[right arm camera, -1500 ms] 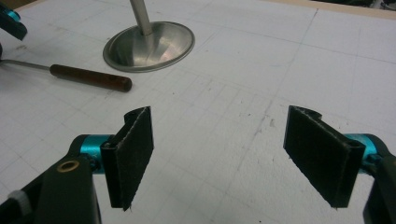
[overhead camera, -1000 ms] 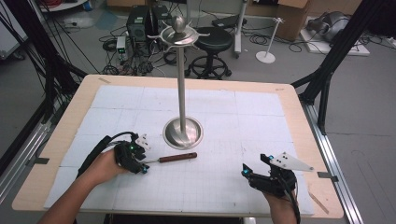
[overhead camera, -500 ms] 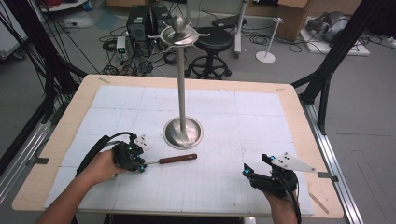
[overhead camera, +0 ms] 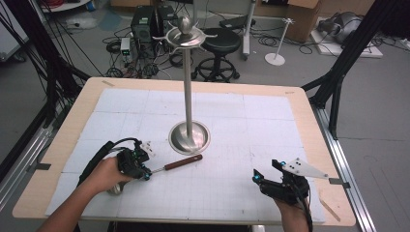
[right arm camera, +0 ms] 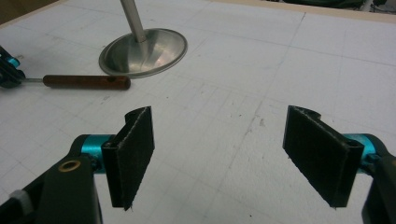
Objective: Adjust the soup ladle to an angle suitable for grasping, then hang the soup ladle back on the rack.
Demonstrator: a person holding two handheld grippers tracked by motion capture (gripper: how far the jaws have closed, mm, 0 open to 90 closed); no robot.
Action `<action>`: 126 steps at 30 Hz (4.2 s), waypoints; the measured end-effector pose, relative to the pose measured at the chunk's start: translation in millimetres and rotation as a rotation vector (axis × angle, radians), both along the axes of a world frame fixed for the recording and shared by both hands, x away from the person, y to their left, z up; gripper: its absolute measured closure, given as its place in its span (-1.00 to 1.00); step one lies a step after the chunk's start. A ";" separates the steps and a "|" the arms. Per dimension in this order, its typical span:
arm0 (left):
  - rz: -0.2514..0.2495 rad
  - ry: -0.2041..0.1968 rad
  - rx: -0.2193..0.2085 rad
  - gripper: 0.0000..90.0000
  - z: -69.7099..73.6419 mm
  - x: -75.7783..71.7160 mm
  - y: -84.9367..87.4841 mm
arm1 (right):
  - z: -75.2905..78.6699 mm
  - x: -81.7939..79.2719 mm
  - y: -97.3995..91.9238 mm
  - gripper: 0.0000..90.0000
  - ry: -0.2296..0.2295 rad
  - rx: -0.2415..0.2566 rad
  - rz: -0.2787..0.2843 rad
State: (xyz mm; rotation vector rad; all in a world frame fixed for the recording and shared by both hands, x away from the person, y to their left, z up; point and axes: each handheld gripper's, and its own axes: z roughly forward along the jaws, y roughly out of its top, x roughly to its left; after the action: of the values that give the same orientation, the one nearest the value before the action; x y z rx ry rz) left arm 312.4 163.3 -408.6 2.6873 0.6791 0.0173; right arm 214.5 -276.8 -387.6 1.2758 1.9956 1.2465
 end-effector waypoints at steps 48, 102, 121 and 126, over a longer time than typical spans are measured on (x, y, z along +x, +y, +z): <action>0.265 -0.359 -0.555 -0.47 42.6 -60.2 64.8 | -3.3 -28.2 -20.2 -0.61 -0.059 -0.023 0.003; 0.103 -0.173 -0.182 -0.16 29.5 -23.1 -6.3 | 0.4 -31.2 -27.5 -0.60 -0.082 0.016 -0.013; 0.074 -0.067 -0.037 0.19 5.3 -13.3 -14.7 | 1.4 -32.2 -30.2 -0.60 -0.082 0.028 -0.025; 0.075 -0.063 -0.024 0.30 4.1 -13.1 -14.8 | 2.1 -33.5 -31.7 -0.60 -0.079 0.032 -0.030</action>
State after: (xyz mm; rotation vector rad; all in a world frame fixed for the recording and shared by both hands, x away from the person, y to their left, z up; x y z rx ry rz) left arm 299.4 148.5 -404.4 2.6257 0.7550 0.1121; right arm 181.0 -308.5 -385.4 1.2476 1.9017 1.2996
